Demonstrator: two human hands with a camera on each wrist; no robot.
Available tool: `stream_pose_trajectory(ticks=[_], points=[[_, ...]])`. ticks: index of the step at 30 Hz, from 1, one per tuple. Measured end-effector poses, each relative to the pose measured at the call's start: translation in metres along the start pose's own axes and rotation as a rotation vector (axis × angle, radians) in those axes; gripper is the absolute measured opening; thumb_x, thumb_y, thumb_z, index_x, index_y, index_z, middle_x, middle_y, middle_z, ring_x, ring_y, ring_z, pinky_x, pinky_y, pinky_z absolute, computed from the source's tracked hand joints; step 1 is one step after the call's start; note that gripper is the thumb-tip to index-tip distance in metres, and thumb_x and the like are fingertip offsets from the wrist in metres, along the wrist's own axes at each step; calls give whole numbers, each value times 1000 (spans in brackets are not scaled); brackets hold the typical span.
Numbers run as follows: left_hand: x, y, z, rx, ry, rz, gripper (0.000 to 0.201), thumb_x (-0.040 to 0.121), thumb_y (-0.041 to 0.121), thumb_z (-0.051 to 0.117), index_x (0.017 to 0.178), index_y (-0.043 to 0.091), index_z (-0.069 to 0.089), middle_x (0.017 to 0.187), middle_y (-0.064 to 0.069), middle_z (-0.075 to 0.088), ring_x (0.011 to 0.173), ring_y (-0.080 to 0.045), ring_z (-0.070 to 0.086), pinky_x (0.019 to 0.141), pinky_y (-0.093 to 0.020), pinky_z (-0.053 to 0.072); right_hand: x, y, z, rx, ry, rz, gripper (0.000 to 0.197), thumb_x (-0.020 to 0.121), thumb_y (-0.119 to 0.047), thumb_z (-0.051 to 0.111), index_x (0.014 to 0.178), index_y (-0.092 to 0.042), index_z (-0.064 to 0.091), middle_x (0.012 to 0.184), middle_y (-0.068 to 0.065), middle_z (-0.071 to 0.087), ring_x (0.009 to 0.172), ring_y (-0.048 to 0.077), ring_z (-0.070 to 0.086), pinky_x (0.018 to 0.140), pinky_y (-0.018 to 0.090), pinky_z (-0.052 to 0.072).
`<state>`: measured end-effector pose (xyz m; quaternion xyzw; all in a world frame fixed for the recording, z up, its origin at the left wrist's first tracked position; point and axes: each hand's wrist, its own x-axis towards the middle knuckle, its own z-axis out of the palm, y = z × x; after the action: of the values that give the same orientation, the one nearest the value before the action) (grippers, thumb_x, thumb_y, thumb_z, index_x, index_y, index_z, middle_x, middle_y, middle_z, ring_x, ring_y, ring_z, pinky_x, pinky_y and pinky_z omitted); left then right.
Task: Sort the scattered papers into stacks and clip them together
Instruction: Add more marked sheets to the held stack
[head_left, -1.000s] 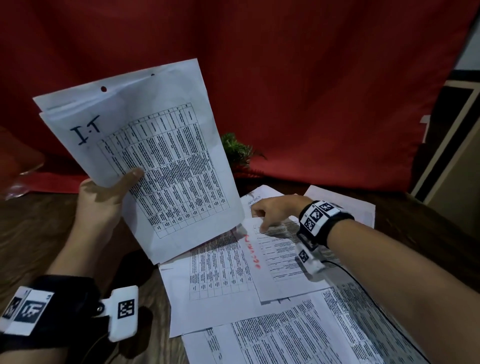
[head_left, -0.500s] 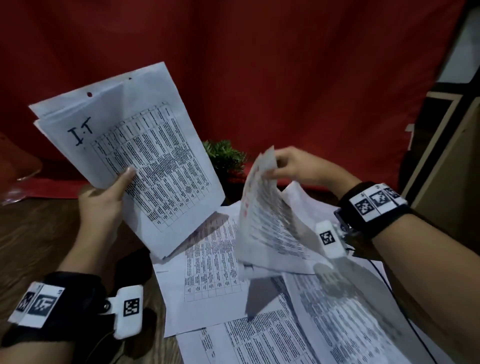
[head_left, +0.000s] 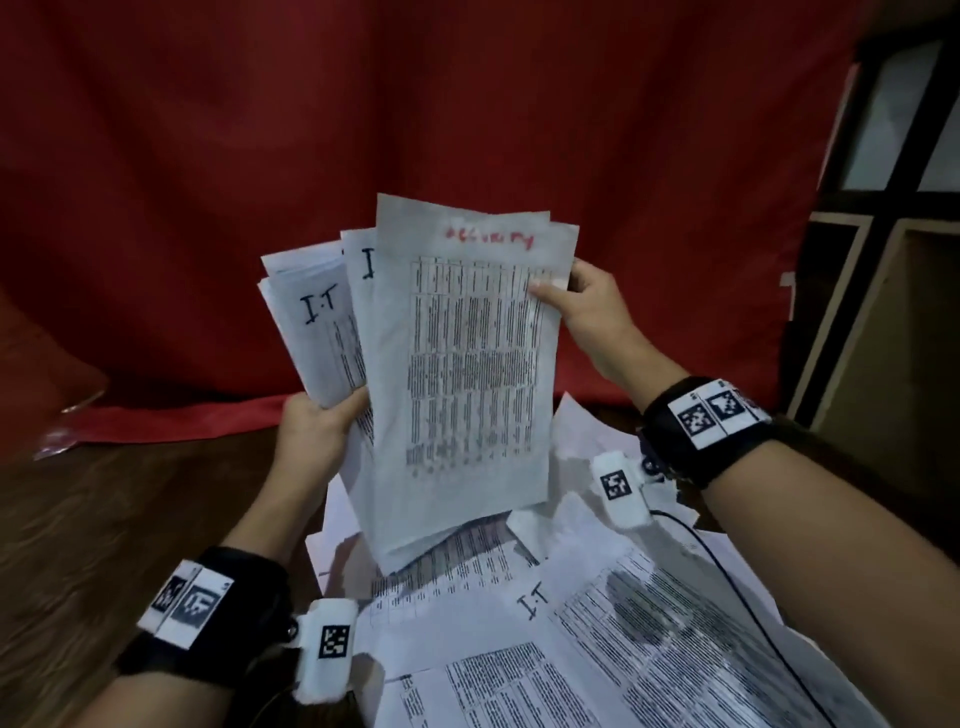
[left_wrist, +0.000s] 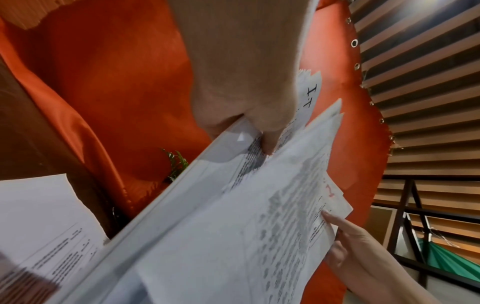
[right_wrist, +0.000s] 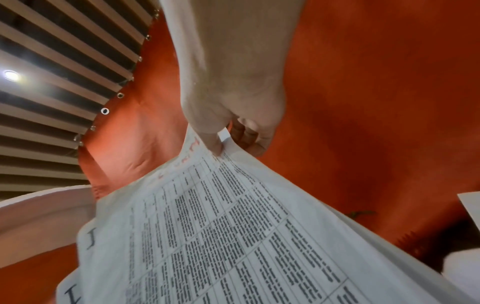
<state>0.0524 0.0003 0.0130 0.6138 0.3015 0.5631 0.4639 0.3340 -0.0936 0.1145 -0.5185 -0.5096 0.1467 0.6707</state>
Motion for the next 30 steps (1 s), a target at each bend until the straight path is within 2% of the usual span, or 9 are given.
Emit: stream_pose_trajectory(ticks=[6,8,11,15,18,21,23,27,30], points=[[-8,2,0,81,-107,-109,13,97,6,74,109,3,79,105,-12,83,98,-32,80,87,-47,65,-24,28,13,171,24,208,20,97,-7,59,116,-11,66,106,4,75,92,18,75,75,31,60],[-8,4,-1,83,-139,-118,17,93,3,76,110,2,79,106,-15,82,99,-36,79,88,-51,65,-31,36,18,217,10,249,21,98,-9,59,118,-10,65,107,7,76,94,22,76,75,35,60],[-10,8,0,93,-184,-111,19,84,18,78,101,10,82,101,-11,83,96,-32,80,87,-49,65,-36,42,29,212,3,267,22,99,-13,59,120,-9,63,107,9,76,93,23,75,77,37,61],[-17,8,3,52,-119,-83,18,105,19,65,100,14,81,103,-11,83,105,-39,77,89,-47,63,-38,43,45,235,43,246,22,100,-12,58,121,-7,63,104,6,75,87,15,75,69,27,59],[-28,11,6,-207,-64,26,54,103,59,55,133,16,67,125,-5,78,116,-28,74,96,-44,61,-40,44,57,170,130,213,19,100,-13,59,119,-10,61,110,6,73,99,19,71,86,37,60],[-32,17,10,-61,1,240,18,106,32,61,123,36,57,113,23,75,105,0,73,85,-20,59,-44,36,65,167,184,142,15,100,-12,58,115,-10,58,113,11,72,105,26,70,93,44,58],[-27,21,9,62,59,347,27,108,16,59,117,41,53,108,24,72,102,5,69,85,-16,55,-47,26,67,180,191,57,19,99,-12,59,117,-13,52,116,13,70,107,28,69,91,41,58],[-22,20,3,125,59,426,14,110,25,57,122,27,49,103,29,70,92,8,68,75,-14,56,-60,21,64,187,82,-9,35,100,-12,55,128,-28,42,123,4,66,113,17,66,91,31,57],[-31,12,2,139,71,428,26,106,35,55,125,19,46,98,35,70,88,8,71,65,-10,54,-72,36,62,258,13,117,38,100,-6,54,134,-20,45,123,1,68,112,12,67,93,27,54]])
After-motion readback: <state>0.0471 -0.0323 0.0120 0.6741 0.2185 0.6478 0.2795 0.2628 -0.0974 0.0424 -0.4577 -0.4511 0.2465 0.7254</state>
